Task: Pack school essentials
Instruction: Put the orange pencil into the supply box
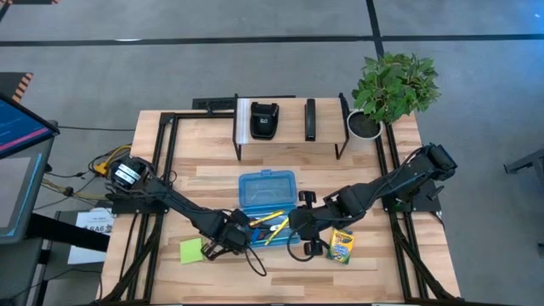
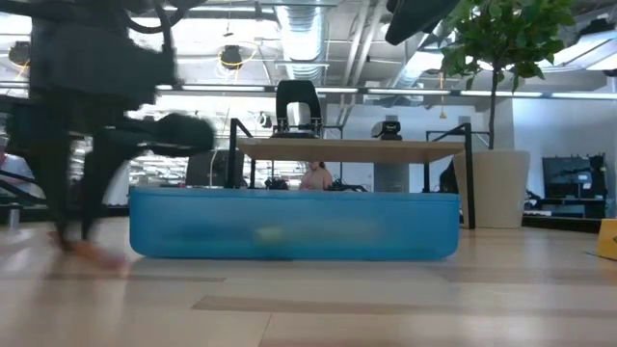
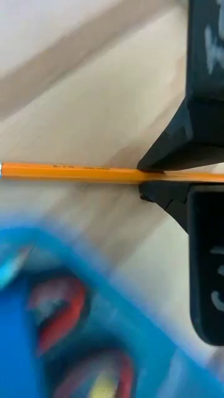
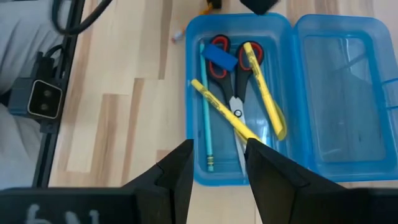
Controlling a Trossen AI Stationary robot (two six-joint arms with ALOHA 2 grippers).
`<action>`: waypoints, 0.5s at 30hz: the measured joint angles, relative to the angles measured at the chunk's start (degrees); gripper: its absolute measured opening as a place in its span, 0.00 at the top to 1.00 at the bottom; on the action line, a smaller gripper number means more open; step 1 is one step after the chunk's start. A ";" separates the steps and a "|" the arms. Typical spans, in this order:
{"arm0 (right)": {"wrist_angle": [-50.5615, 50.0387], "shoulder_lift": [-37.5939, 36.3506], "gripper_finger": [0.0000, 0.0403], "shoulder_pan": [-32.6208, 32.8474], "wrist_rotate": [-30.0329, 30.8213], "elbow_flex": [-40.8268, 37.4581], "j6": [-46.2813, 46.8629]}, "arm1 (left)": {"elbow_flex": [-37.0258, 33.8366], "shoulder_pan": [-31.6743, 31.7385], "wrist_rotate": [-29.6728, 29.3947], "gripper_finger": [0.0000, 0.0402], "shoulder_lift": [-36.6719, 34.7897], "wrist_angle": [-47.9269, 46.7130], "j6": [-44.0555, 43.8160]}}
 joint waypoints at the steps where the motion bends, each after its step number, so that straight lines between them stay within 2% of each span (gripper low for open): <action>1: 0.00 0.02 0.59 0.02 -0.01 0.00 0.00 | 0.45 -0.42 0.36 1.00 0.08 -1.41 -0.03; 3: 0.09 0.02 0.59 0.07 -0.01 0.00 0.00 | 1.39 -1.27 1.83 1.00 0.13 -3.49 1.11; 8: -0.05 0.04 0.59 0.19 0.02 0.00 0.00 | 3.56 -3.63 1.21 1.00 0.11 -5.46 1.83; 15: -0.25 0.01 0.59 0.13 0.04 0.00 -0.44 | 13.73 -3.97 -2.25 1.00 -0.02 -9.29 -2.32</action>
